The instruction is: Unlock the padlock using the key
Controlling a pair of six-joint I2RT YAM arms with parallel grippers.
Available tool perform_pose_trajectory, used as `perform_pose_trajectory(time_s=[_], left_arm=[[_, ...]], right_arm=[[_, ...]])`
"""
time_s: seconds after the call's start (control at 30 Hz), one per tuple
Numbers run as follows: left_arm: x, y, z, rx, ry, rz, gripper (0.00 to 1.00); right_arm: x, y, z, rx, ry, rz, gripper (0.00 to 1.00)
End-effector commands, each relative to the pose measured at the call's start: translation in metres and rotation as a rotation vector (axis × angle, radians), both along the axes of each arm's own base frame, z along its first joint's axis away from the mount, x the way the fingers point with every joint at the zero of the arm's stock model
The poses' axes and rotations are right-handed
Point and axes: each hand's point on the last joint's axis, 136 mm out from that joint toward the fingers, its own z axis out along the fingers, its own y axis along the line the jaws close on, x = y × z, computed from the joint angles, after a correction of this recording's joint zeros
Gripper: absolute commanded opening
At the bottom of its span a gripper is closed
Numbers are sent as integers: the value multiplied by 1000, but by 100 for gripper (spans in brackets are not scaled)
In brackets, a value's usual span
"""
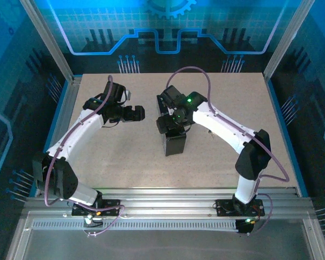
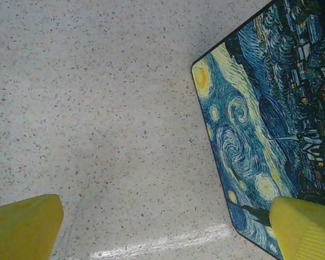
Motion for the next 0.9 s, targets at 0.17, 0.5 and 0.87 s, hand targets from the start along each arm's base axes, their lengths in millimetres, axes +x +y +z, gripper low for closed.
perform_pose_trajectory(time_s=[0.17,0.5,0.87], left_arm=[[-7,1,6,-12,-20,-28,99],[-8,-17,9,-95,-11,-72,99],[8,-69,-40,-76,85,-117,99]], right_arm=[[-9,12,-18,95,83,-9,90],[2,5,18,741,156,-98,84],[16,-32,-20,927,220,-148,94]])
